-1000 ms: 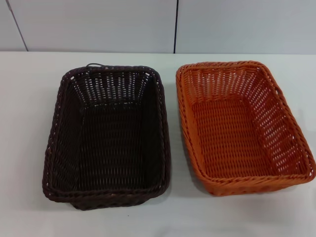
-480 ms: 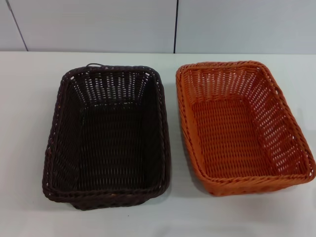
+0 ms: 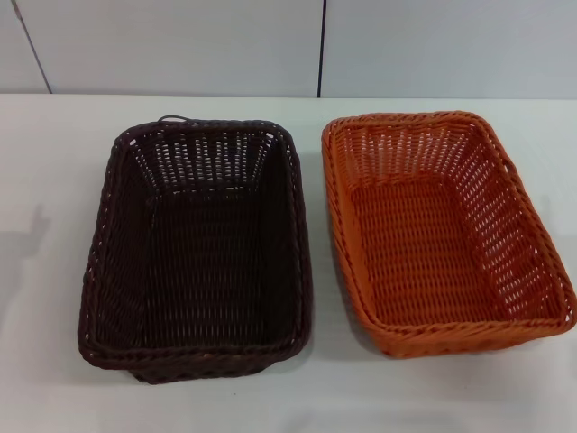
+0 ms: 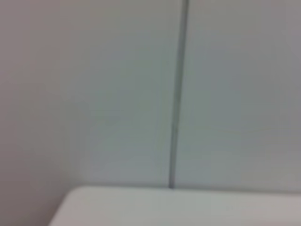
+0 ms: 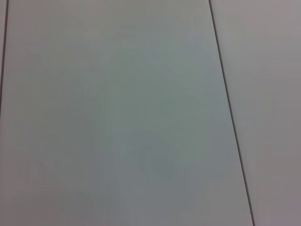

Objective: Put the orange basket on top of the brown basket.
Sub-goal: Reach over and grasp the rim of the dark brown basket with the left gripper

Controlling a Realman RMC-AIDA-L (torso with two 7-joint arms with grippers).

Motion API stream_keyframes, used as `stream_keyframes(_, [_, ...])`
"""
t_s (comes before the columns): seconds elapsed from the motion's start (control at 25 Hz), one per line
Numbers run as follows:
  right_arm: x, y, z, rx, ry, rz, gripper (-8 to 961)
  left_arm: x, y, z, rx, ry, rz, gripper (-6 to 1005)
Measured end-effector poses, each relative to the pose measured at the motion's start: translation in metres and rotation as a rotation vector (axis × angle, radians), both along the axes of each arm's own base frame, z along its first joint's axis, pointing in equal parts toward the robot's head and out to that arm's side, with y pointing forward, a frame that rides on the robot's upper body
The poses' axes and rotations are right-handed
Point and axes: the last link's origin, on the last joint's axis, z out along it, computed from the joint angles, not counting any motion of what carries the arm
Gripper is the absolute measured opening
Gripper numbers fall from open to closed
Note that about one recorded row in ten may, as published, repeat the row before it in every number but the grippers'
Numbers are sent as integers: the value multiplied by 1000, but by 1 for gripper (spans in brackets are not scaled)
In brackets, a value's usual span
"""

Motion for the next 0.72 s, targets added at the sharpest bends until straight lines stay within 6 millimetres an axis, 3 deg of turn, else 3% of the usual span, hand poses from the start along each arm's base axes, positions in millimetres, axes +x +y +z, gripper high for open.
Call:
stream_keyframes(0.04, [0, 0, 0, 0, 0, 0, 817, 19, 2, -4, -86, 31, 42, 794])
stream_keyframes(0.08, [0, 0, 0, 0, 0, 0, 817, 19, 2, -4, -86, 31, 42, 794])
stream_keyframes(0.16, [-1, 2, 0, -1, -2, 5, 816, 47, 6, -12, -203, 64, 66, 794])
stream_keyframes(0.2, [-2, 3, 0, -3, -2, 5, 816, 47, 6, -12, -203, 64, 66, 794])
stream_keyframes(0.32, [-2, 4, -1, -10, -3, 4, 815, 77, 12, -22, -348, 78, 73, 793])
stream_keyframes(0.52, [-1, 5, -4, -27, -4, -6, 813, 100, 16, -30, -441, 85, 56, 792])
stream_keyframes(0.72, [2, 3, -4, -29, -4, -14, 812, 104, 13, -39, -490, 76, 68, 791])
